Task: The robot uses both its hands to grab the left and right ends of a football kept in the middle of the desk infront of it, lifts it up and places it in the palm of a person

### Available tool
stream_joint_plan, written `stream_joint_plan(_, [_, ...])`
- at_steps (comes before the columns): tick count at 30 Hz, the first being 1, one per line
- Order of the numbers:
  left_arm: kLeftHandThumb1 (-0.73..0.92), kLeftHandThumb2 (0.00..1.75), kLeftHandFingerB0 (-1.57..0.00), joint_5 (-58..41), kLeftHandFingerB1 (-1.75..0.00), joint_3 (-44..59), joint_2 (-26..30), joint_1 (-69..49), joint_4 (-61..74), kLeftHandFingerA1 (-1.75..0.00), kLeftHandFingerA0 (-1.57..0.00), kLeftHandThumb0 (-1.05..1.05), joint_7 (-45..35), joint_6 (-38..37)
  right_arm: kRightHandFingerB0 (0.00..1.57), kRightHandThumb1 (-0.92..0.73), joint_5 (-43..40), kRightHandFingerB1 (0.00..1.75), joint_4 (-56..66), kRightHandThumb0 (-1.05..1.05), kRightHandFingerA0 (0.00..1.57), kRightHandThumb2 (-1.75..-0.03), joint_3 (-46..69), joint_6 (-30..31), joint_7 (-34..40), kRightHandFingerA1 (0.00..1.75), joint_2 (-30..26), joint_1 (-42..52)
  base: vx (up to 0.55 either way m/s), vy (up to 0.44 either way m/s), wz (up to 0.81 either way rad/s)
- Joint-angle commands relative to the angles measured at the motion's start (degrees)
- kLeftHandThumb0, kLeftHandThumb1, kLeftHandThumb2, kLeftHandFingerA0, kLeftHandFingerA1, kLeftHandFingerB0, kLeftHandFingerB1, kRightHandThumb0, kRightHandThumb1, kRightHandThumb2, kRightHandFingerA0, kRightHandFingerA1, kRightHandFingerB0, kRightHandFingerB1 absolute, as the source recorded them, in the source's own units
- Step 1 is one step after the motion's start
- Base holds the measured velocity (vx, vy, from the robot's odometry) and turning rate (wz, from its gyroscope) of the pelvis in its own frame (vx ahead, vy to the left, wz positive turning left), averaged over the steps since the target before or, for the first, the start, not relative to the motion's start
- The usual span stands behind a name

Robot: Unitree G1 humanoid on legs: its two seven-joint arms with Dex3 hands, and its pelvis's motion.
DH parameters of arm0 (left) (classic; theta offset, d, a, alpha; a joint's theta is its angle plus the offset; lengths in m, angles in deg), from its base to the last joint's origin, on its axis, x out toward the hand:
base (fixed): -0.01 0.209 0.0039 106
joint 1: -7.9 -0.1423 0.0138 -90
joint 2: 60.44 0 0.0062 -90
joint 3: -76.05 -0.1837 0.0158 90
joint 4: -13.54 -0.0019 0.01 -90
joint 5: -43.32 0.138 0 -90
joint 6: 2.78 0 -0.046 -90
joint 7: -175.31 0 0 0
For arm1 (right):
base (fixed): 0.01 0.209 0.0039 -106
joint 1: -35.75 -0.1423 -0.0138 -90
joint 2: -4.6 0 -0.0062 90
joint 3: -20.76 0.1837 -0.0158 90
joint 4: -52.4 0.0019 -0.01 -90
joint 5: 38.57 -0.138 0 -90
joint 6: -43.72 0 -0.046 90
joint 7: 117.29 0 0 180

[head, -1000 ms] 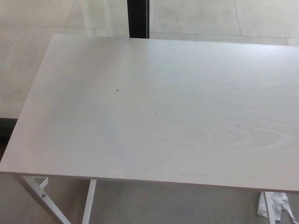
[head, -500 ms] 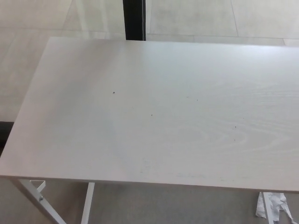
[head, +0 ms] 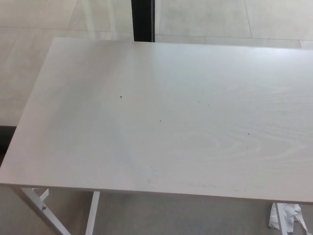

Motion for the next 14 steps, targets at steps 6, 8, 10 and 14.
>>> stream_joint_plan(6, [0.41, 0.81, -0.39, -0.8, -0.53, -3.2, 2.4, -0.8, -0.6, -0.65, -0.64, -0.61, -3.7, -4.7, 0.19, -0.46, -0.2, 0.5, -4.2, -0.65, 0.69, -0.81, 1.8, -9.3, -5.8, 0.74, -0.7, -0.4, 0.0, 0.0, 0.0])
stream_joint_plan(8, [0.53, 0.56, -0.42, -0.4, -0.4, -3.5, 2.7, -0.7, -0.5, -0.54, -0.64, -0.65, -3.5, -5.5, 0.15, -0.46, 2.0, 0.48, -4.3, -0.62, 0.35, -0.82, 0.6, -12.5, -4.8, 0.64, -0.6, -0.2, 0.0, 0.0, 0.0])
stream_joint_plan(10, [0.39, 0.79, -0.35, -1.8, -0.51, -2.4, 2.3, -0.8, -0.2, -0.64, -0.57, -0.65, -4.0, -5.5, 0.11, -0.45, 2.6, 0.48, -5.3, -0.64, 0.3, -0.82, -0.1, -13.4, -4.1, 0.63, -0.6, -1.0, 0.0, 0.0, 0.0])
stream_joint_plan(14, [0.4, 0.79, -0.35, -3.7, -0.5, -0.8, 2.2, 0.0, -1.5, -0.63, -0.57, -0.64, -4.6, -4.7, 0.08, -0.58, 2.9, 0.43, -7.2, -0.67, 0.22, -0.57, -0.3, -14.4, -4.1, 0.63, -0.9, -1.5, 0.0, 0.0, 0.0])
